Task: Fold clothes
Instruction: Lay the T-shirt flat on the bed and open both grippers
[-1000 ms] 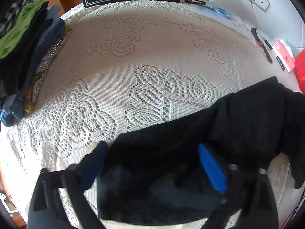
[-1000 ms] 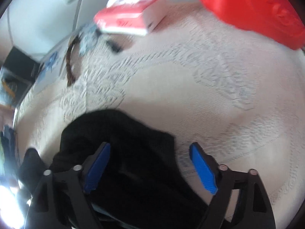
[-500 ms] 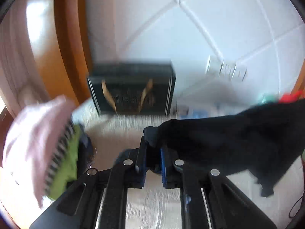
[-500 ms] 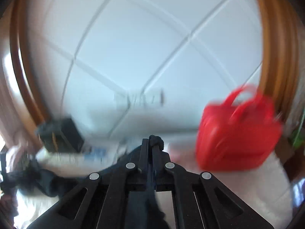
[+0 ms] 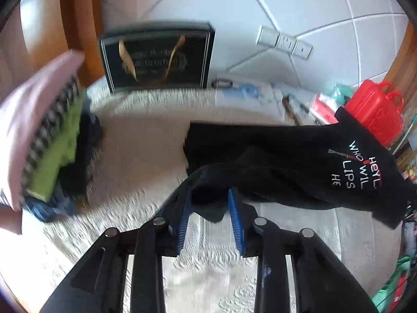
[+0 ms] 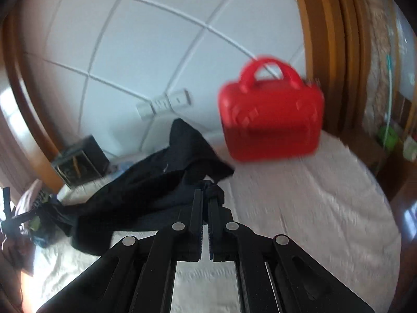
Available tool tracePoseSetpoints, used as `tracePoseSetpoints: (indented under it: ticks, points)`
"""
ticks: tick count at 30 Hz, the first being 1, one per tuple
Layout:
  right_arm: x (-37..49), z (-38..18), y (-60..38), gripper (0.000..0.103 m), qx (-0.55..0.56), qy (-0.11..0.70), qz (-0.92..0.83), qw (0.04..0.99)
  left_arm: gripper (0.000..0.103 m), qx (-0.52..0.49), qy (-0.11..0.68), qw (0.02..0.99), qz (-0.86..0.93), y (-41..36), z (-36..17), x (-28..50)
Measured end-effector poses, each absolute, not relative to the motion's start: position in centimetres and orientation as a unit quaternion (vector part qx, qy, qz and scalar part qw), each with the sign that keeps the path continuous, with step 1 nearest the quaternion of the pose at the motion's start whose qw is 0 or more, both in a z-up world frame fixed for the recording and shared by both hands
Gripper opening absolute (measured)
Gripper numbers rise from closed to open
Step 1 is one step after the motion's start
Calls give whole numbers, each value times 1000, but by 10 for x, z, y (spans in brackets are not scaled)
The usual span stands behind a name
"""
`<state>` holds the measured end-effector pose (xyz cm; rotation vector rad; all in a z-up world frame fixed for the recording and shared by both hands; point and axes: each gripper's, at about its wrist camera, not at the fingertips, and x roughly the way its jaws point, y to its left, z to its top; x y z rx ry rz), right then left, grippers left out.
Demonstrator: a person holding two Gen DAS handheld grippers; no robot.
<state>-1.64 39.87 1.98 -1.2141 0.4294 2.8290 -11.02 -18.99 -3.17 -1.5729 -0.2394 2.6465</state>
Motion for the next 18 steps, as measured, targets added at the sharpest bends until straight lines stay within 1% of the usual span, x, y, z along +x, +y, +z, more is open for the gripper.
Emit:
tracePoseSetpoints:
  ticks: [2,4,6,7,8,9,10,12,15,16,17,18]
  points:
    - [-3,-34,421,3,-449,165,877,46,29,-542,-94,22,835,-190,-62,-96]
    - [14,-81,439,4,-504,189,840,73,29,-557,-108,14,823,-192,-76,-86]
    - [27,-105,442,6,-525,204,821,90,29,-560,-118,9,820,-194,-82,-79]
    - [33,-109,441,12,-528,208,818,96,30,-559,-118,6,820,-195,-83,-78]
    - [38,-112,439,22,-530,211,815,101,34,-558,-115,0,822,-197,-82,-79]
    - [40,-110,435,27,-529,213,815,103,48,-555,-111,-6,824,-198,-82,-79]
    - [42,-106,430,35,-527,213,816,103,62,-551,-105,-12,828,-199,-82,-80]
    - [48,-97,424,36,-522,225,816,107,64,-542,-90,-18,836,-197,-82,-84]
    - [51,-93,413,37,-523,240,812,99,64,-544,-69,-29,836,-194,-93,-92]
    - [50,-91,408,43,-526,239,811,95,64,-546,-68,-34,834,-195,-99,-95]
    - [52,-89,403,52,-528,236,811,92,64,-549,-70,-39,832,-196,-104,-99]
    - [54,-87,396,52,-529,232,812,85,64,-552,-72,-43,830,-198,-110,-102]
